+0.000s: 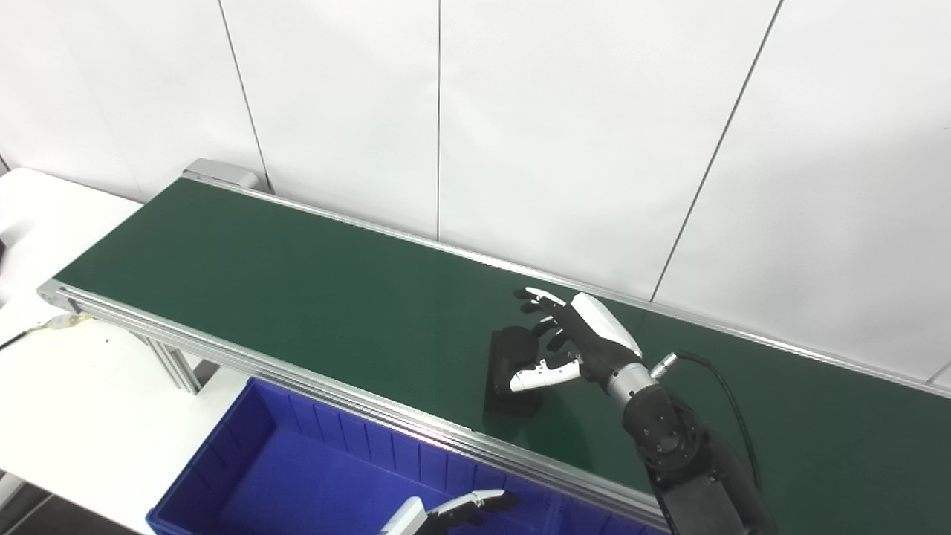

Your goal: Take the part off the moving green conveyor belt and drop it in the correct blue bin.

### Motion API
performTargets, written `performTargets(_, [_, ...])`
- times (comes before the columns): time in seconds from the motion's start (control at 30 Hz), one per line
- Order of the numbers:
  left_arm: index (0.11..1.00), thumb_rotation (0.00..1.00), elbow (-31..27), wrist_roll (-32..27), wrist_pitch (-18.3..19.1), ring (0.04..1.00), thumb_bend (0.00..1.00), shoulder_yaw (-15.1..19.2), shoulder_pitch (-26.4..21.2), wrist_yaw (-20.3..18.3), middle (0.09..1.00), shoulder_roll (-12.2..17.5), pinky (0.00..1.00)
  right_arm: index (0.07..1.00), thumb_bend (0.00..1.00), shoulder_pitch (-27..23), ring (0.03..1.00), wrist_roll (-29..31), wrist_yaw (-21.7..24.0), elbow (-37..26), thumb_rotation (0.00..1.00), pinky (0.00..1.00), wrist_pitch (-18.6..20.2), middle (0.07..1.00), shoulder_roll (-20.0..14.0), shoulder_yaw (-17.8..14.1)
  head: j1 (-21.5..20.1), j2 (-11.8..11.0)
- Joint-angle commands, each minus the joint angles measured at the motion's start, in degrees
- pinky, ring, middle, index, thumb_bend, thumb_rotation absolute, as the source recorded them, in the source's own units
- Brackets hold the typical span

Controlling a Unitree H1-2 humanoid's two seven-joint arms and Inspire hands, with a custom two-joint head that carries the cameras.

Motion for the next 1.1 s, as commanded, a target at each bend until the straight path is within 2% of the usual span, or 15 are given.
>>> performTargets(0.0, [0.751,0.50,-1.3,0.4,-1.8,0.727,0.95,-0.3,0.1,1.3,0.759,0.1,0.66,0.863,0.87,-3.2,0.598,0.5,-1.1,-0.6,0.27,0.48,-1.3,0.749,1.5,-0.1,0.0,0.1])
performTargets(0.07, [0.750,0.50,-1.4,0.4,-1.8,0.723,0.95,-0.3,0.1,1.3,0.758,0.1,0.65,0.844,0.85,-3.3,0.565,0.7,-0.6,0.0,0.23,0.45,-1.0,0.719,1.7,0.0,0.1,0.2])
performTargets(0.3, [0.752,0.50,-1.9,0.5,-1.8,0.729,0.95,-0.1,0.5,0.9,0.760,-0.2,0.66,0.756,0.76,-2.3,0.542,-1.1,-2.0,1.5,0.08,0.47,-1.4,0.643,1.3,1.5,0.1,0.4])
performTargets(0.33, [0.752,0.50,-2.0,0.5,-1.8,0.729,0.95,0.0,0.6,0.9,0.761,-0.3,0.66,0.723,0.66,-2.1,0.511,-1.3,-2.3,1.6,0.04,0.44,-1.8,0.568,1.2,1.7,0.1,0.4])
performTargets(0.37, [0.752,0.50,-2.0,0.5,-1.8,0.729,0.95,0.1,0.6,0.9,0.761,-0.4,0.66,0.706,0.61,-1.9,0.495,-1.8,-3.0,1.8,0.02,0.43,-2.3,0.529,1.0,2.1,0.1,0.5])
performTargets(0.43, [0.751,0.50,-2.0,0.6,-1.8,0.729,0.95,0.2,0.6,0.9,0.759,-0.5,0.66,0.592,0.53,-1.7,0.412,-2.6,-4.1,2.2,0.00,0.42,-3.0,0.478,0.7,2.7,0.1,0.5])
performTargets(0.53, [0.750,0.50,-2.1,0.6,-1.8,0.726,0.95,0.0,0.5,1.2,0.758,-0.3,0.66,0.543,0.51,-1.2,0.396,-3.3,-5.7,2.2,0.00,0.40,-3.2,0.484,0.5,3.3,0.1,0.5])
performTargets(0.8, [0.750,0.48,-2.0,-0.2,-1.8,0.728,0.95,0.1,0.4,0.9,0.759,-0.1,0.66,0.518,0.51,-0.5,0.410,-5.8,-7.8,1.8,0.00,0.39,-1.9,0.509,0.0,5.0,-0.2,0.6])
performTargets(0.9, [0.750,0.47,-2.0,-0.1,-1.8,0.728,0.95,0.2,0.4,0.9,0.757,-0.1,0.66,0.523,0.51,0.0,0.410,-5.8,-9.0,1.6,0.00,0.39,-2.5,0.501,0.0,4.7,-0.3,0.5])
performTargets(1.07, [0.749,0.47,-1.8,-0.1,-1.8,0.725,0.94,0.1,0.3,1.3,0.756,0.1,0.66,0.554,0.51,1.3,0.365,-5.6,-12.7,0.4,0.00,0.31,-3.5,0.466,0.4,3.6,-0.3,0.5])
